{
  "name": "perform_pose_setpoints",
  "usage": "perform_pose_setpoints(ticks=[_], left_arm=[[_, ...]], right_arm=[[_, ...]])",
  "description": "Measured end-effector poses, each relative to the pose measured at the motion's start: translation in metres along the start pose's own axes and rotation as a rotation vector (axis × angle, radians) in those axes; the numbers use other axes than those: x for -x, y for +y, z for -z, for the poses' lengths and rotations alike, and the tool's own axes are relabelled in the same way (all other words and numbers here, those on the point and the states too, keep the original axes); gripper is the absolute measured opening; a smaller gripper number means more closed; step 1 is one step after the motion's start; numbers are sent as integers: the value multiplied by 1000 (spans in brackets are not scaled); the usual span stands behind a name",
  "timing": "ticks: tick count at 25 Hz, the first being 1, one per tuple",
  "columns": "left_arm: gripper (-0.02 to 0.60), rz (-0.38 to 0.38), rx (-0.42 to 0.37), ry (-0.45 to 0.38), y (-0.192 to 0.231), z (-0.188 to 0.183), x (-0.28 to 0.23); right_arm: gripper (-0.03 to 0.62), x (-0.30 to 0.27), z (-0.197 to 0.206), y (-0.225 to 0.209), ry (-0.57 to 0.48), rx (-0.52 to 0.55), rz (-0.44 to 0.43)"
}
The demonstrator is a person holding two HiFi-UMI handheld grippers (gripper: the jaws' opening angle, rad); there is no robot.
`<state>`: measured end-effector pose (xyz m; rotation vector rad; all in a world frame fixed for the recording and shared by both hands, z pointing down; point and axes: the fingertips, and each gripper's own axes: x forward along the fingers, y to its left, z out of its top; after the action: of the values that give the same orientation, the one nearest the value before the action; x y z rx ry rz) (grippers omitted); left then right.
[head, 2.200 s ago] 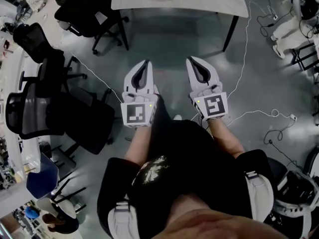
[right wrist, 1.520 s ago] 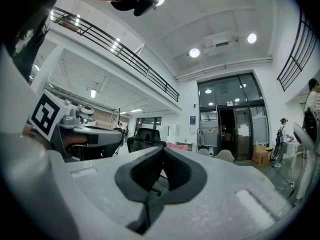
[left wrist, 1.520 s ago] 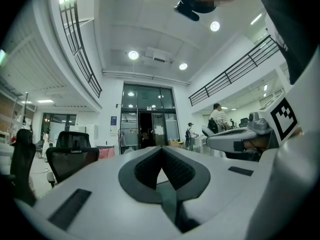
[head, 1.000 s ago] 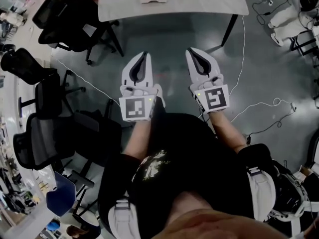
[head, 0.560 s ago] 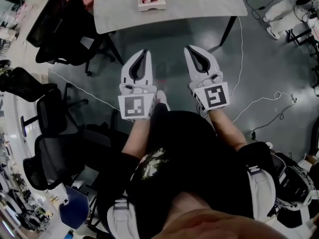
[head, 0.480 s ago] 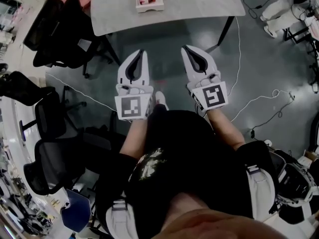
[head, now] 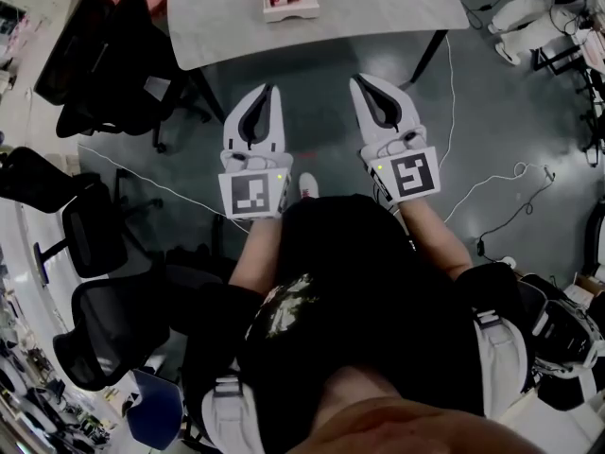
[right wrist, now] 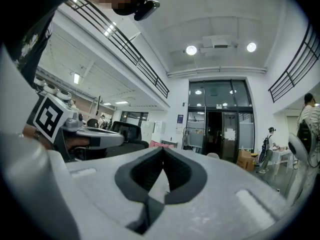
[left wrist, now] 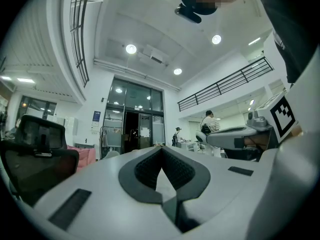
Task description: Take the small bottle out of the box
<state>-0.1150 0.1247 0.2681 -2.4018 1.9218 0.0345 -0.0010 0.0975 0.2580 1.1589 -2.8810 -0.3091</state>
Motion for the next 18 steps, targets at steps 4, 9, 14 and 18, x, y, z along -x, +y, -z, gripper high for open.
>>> perform_pose_setpoints(ticks=[4, 9, 14, 18], left_arm=[[14, 2, -31, -7, 14, -3, 2], [14, 7, -37, -1, 22, 3, 4], [14, 30, -44, -12, 19, 7, 3], [14, 33, -48, -28, 19, 4, -5]], right_arm=[[-5, -19, 2, 10, -3, -10, -10], [-5, -25, 7, 20, 5, 9, 6], [-5, -20, 9, 22, 6, 14, 20], [-5, -23, 8, 16, 10, 25, 26]])
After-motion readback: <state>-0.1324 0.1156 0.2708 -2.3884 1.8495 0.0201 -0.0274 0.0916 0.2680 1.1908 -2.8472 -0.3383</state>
